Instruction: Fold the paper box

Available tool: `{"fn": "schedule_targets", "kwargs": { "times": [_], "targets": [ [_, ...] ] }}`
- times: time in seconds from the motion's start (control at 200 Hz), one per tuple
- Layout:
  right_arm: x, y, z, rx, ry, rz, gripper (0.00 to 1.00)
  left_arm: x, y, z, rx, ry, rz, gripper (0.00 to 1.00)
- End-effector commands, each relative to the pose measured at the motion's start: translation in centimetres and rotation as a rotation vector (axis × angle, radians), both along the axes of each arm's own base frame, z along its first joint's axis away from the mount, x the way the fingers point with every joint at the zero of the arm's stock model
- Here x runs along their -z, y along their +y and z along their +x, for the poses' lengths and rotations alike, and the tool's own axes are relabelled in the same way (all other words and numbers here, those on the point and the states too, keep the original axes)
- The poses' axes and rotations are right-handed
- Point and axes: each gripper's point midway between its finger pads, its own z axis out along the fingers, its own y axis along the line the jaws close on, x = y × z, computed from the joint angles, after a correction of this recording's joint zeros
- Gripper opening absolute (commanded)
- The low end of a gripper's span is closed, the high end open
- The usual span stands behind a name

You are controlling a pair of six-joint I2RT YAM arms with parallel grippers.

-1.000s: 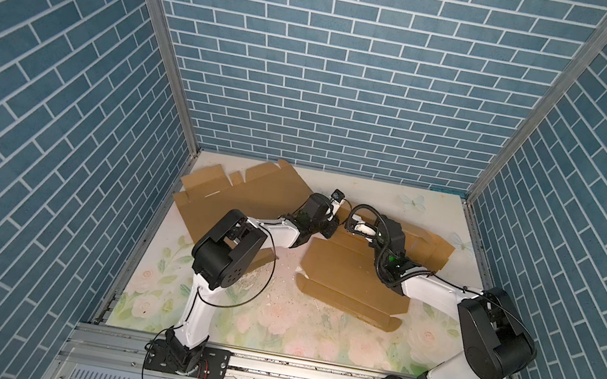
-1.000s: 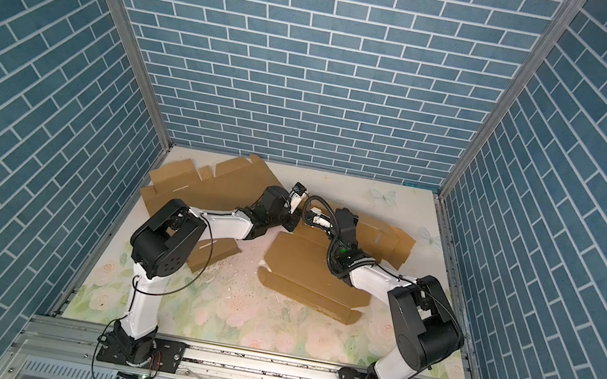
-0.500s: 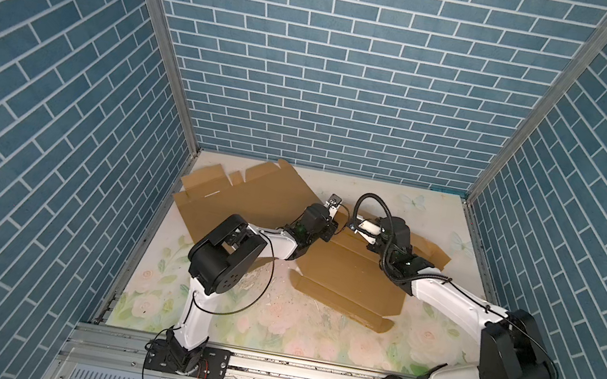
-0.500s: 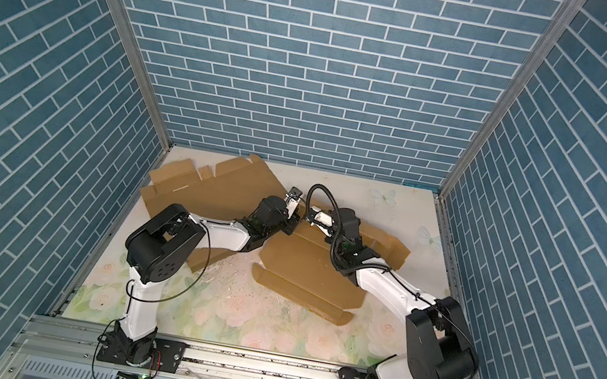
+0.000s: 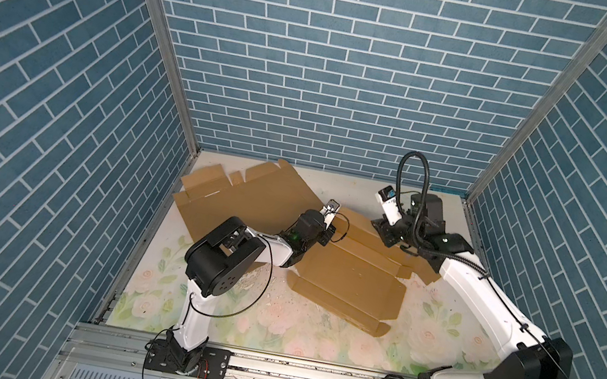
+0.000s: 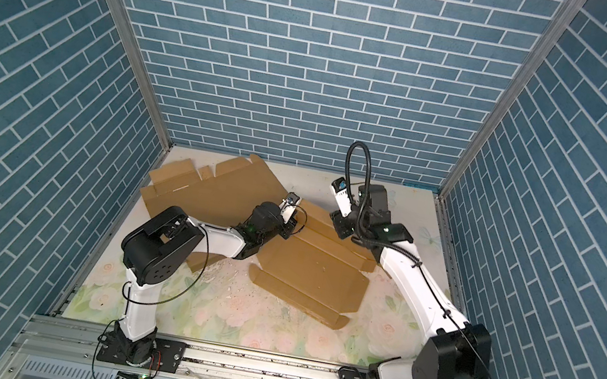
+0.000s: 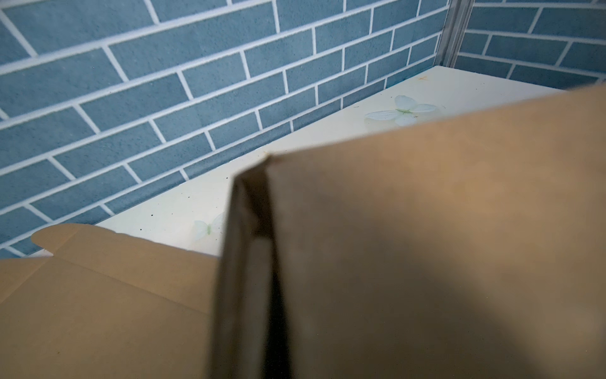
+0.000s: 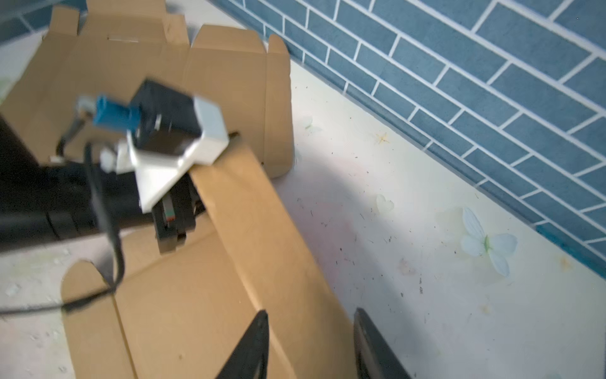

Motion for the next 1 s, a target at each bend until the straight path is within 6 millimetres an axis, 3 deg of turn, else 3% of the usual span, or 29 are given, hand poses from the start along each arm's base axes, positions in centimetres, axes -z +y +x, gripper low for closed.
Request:
{"fn": "schedule_targets", "kwargs": {
  "times": [0.0, 0.42, 0.69, 0.845, 0.995],
  "targets": [
    [2.1, 0.1, 0.2, 0.136, 0.267, 0.047, 0.44, -0.5, -0.5, -0.4, 0.040, -0.013, 0.081, 0.00],
    [3.7, 3.5, 2.7, 0.091, 0.398, 0.113, 0.50, -0.2, -0.5, 0.0, 0.031, 0.001, 0.111, 0.00],
    [6.2, 3.9, 3.6, 0.088, 0.465, 0.065, 0.53, 0.3, -0.7, -0.1, 0.035, -0.012, 0.202, 0.01],
    [9.2, 2.7, 3.3, 0.108, 0.521, -0.048, 0.50, 0.6, 0.3, 0.4, -0.020, 0.005, 0.254, 0.11],
    [8.9, 2.8, 3.3, 0.101, 0.517, -0.038, 0.48, 1.1, 0.5, 0.2, -0.024, 0.046, 0.267, 0.24]
  ]
}}
